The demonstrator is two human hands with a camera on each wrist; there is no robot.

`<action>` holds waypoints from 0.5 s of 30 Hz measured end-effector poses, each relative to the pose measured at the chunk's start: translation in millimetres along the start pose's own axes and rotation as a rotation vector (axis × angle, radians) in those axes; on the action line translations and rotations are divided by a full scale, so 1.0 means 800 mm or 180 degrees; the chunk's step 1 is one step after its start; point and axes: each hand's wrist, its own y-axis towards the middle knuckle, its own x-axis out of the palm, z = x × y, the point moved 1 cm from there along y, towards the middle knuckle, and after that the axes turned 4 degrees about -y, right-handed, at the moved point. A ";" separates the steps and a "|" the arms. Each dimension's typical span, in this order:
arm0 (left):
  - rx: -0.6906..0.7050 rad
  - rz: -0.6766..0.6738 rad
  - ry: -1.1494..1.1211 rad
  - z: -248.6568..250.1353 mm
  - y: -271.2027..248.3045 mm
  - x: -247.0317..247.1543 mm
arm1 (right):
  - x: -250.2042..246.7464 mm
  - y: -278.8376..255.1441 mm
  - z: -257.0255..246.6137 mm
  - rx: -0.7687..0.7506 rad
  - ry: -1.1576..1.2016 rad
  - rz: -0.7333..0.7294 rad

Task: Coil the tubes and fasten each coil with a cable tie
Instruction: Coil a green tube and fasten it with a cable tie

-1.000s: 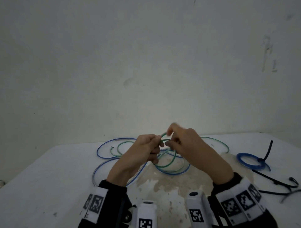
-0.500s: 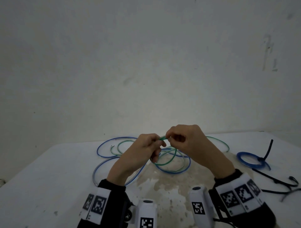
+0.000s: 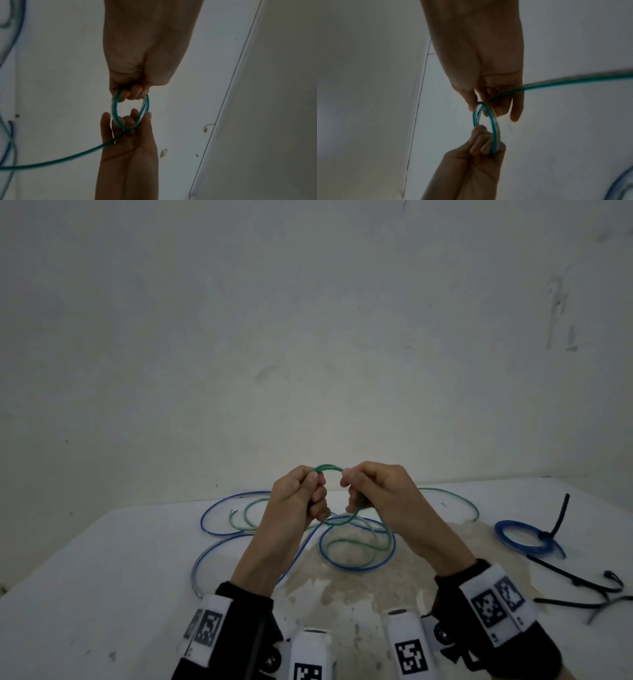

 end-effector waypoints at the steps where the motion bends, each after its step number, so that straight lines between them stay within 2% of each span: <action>1: 0.0112 0.0017 0.0161 0.001 0.001 0.000 | 0.000 0.000 -0.001 0.0019 0.0226 0.0092; 3: 0.0340 -0.0013 0.0618 0.004 0.000 -0.001 | 0.001 0.000 -0.003 -0.0133 0.0272 0.0279; 5: 0.0421 -0.0110 0.0878 0.009 -0.001 -0.005 | 0.001 -0.001 -0.005 -0.0501 -0.0109 0.0407; 7: 0.0265 -0.0281 0.0830 0.014 -0.003 -0.011 | -0.001 -0.002 -0.007 -0.0904 -0.0637 0.0409; 11: -0.0095 -0.0636 0.0712 0.020 -0.008 -0.015 | 0.000 -0.006 -0.005 -0.1270 -0.1217 -0.0080; 15: -0.0621 -0.0647 0.0753 0.020 -0.012 -0.013 | 0.012 -0.005 -0.001 -0.1294 -0.1433 -0.0221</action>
